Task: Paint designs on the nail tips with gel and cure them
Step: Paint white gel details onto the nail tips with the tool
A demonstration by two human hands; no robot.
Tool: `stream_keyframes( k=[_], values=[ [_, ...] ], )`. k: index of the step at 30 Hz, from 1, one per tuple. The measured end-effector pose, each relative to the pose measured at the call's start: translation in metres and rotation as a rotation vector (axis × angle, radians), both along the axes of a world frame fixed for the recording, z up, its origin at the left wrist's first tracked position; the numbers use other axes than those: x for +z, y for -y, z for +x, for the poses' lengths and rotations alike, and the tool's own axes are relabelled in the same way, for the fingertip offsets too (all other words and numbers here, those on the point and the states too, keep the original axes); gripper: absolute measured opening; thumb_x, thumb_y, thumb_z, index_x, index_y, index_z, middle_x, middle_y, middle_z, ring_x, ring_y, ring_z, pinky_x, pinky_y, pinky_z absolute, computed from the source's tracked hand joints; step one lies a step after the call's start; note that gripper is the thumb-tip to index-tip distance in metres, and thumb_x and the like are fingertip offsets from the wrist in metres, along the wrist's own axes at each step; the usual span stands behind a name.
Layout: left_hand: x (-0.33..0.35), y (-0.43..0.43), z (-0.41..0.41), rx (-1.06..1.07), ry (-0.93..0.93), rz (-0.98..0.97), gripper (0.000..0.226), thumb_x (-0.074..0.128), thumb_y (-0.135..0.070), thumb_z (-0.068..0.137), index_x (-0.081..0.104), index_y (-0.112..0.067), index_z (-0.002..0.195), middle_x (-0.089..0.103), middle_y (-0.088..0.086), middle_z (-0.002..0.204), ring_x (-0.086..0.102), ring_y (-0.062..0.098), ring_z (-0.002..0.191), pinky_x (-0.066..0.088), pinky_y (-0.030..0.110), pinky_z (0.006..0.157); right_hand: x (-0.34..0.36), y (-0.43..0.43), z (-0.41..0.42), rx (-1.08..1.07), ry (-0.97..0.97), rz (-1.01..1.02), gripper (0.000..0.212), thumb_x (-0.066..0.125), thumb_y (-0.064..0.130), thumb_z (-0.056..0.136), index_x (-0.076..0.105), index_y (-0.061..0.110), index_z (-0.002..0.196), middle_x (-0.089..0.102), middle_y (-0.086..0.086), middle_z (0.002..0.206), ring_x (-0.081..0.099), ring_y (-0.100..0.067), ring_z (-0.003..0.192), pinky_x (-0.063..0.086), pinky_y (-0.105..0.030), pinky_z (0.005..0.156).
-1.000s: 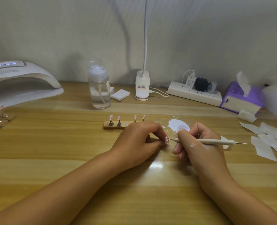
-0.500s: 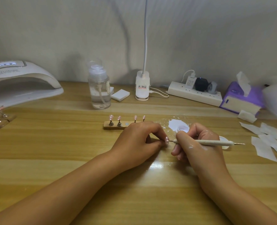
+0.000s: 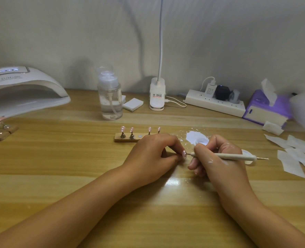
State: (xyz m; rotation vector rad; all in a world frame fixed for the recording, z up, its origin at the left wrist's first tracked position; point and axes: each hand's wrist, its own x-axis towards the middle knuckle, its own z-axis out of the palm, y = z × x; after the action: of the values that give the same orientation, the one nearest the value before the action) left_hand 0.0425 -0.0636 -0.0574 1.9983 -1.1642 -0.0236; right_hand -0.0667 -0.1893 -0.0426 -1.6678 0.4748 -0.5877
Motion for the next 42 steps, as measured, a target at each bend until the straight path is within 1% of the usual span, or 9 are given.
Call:
stream_keyframes(
  k=[6,12,15,21,23,26,30,36,42],
  values=[
    [-0.0003,-0.0002,0.0003,-0.004,0.010,0.000,0.015,0.072,-0.018,0.082,0.071,-0.032,0.085,0.062,-0.024,0.078,0.053,0.003,0.060,0.033,0.015,0.058,-0.0002,0.0001,0.0007,-0.012,0.014,0.019,0.024,0.063,0.011,0.079,0.047,0.016,0.061,0.066,-0.014,0.054,0.054,-0.014,0.042,0.040,-0.030,0.042],
    [-0.0002,-0.0004,0.0002,-0.006,0.016,-0.003,0.015,0.072,-0.019,0.082,0.070,-0.034,0.085,0.062,-0.026,0.078,0.054,0.001,0.061,0.033,0.012,0.058,-0.0001,0.0009,0.0004,-0.016,0.043,0.049,0.024,0.062,0.008,0.081,0.046,0.012,0.064,0.065,-0.015,0.053,0.052,-0.013,0.039,0.042,-0.020,0.041],
    [-0.0001,-0.0002,0.0004,-0.007,0.016,-0.001,0.016,0.072,-0.019,0.082,0.070,-0.034,0.085,0.063,-0.025,0.080,0.054,0.002,0.061,0.033,0.014,0.059,-0.0011,0.0030,0.0002,-0.026,0.048,0.051,0.027,0.062,0.007,0.082,0.046,0.014,0.062,0.063,-0.015,0.051,0.050,-0.013,0.039,0.040,-0.019,0.040],
    [-0.0004,-0.0001,0.0000,-0.002,0.009,-0.005,0.016,0.073,-0.019,0.082,0.070,-0.034,0.084,0.060,-0.028,0.075,0.054,0.002,0.059,0.032,0.014,0.058,-0.0031,0.0031,0.0013,-0.007,0.015,-0.014,0.034,0.063,0.008,0.078,0.045,0.021,0.052,0.062,-0.016,0.049,0.048,-0.014,0.038,0.038,-0.023,0.037],
    [-0.0005,0.0000,0.0000,-0.001,0.006,-0.005,0.015,0.073,-0.019,0.083,0.070,-0.034,0.084,0.059,-0.030,0.074,0.053,0.002,0.059,0.032,0.015,0.059,-0.0029,0.0020,0.0017,-0.007,0.007,-0.026,0.031,0.065,0.015,0.073,0.045,0.022,0.051,0.062,-0.015,0.049,0.048,-0.014,0.039,0.038,-0.025,0.037],
    [-0.0004,-0.0003,0.0005,-0.005,0.008,-0.002,0.015,0.072,-0.019,0.083,0.071,-0.034,0.085,0.059,-0.033,0.075,0.054,0.002,0.060,0.033,0.015,0.059,-0.0023,0.0007,0.0026,-0.005,-0.009,-0.029,0.020,0.060,0.024,0.063,0.045,0.022,0.050,0.062,-0.015,0.049,0.048,-0.015,0.039,0.037,-0.024,0.036],
    [-0.0006,-0.0004,0.0008,-0.006,0.005,-0.003,0.015,0.072,-0.021,0.083,0.070,-0.035,0.084,0.059,-0.030,0.075,0.053,0.002,0.060,0.034,0.016,0.059,-0.0035,0.0014,0.0036,0.000,-0.017,-0.045,0.019,0.059,0.024,0.063,0.046,0.022,0.050,0.063,-0.014,0.049,0.048,-0.015,0.039,0.038,-0.022,0.038],
    [-0.0008,-0.0007,0.0012,-0.007,0.012,0.000,0.015,0.072,-0.021,0.083,0.070,-0.036,0.085,0.058,-0.033,0.075,0.053,0.001,0.061,0.032,0.012,0.058,-0.0051,0.0025,0.0038,0.004,-0.014,-0.071,0.016,0.059,0.023,0.062,0.046,0.021,0.052,0.062,-0.014,0.049,0.049,-0.014,0.039,0.039,-0.024,0.039],
    [-0.0009,-0.0002,0.0008,-0.005,0.012,-0.002,0.013,0.072,-0.024,0.083,0.070,-0.036,0.085,0.058,-0.033,0.076,0.053,0.002,0.061,0.031,0.012,0.058,-0.0063,0.0040,0.0037,0.000,0.004,-0.075,0.017,0.059,0.023,0.065,0.048,0.022,0.052,0.062,-0.014,0.049,0.049,-0.014,0.040,0.039,-0.022,0.041]
  ],
)
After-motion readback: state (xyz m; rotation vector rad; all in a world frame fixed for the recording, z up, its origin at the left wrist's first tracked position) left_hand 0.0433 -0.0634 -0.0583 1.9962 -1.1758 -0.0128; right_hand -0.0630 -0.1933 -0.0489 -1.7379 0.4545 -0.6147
